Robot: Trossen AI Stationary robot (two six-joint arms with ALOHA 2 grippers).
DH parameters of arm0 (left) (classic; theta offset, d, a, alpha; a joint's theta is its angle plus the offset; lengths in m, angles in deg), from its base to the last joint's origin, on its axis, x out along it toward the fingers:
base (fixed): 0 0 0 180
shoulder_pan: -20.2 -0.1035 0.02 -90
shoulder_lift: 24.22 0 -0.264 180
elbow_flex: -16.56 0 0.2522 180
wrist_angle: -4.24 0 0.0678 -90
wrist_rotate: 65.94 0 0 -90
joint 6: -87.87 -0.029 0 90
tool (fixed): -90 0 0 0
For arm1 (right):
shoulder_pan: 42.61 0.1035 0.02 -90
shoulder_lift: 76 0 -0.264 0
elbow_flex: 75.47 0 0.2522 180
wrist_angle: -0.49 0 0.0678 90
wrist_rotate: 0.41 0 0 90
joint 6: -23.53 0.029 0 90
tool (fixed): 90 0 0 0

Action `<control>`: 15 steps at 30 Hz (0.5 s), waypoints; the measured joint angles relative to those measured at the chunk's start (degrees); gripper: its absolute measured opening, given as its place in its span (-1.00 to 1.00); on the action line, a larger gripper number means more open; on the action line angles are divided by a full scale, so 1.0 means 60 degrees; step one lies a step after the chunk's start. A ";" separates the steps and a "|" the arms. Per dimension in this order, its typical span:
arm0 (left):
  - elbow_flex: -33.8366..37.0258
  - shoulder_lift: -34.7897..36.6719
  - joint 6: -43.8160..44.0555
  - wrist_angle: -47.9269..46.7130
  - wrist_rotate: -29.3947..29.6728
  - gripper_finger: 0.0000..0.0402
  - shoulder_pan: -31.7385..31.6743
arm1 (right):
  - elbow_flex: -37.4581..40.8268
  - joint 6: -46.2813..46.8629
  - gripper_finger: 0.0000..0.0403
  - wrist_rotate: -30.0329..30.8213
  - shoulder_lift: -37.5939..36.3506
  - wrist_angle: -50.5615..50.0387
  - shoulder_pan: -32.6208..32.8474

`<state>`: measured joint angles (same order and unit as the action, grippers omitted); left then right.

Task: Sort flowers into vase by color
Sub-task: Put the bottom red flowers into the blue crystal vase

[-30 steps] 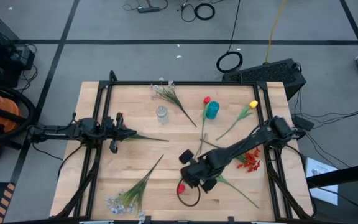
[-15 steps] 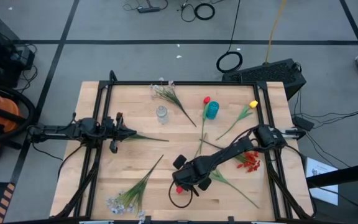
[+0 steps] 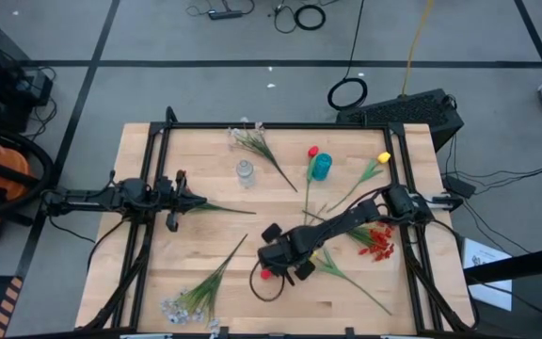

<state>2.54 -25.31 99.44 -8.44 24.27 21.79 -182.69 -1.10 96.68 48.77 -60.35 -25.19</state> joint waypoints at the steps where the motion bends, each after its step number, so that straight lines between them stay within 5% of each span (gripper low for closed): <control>1: 0.0001 -0.0001 0.0000 0.0000 0.0003 -1.00 0.0003 | 0.0002 0.0143 -0.98 -0.0002 -0.0088 -0.0014 -0.0089; 15: 0.0001 -0.0002 0.0000 0.0000 0.0002 -1.00 0.0004 | 0.0178 0.3245 -1.00 -0.0180 -0.2449 0.0228 -0.0971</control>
<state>2.55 -25.33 99.44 -8.44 24.28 21.81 -181.62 18.37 95.60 34.08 -58.98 -31.01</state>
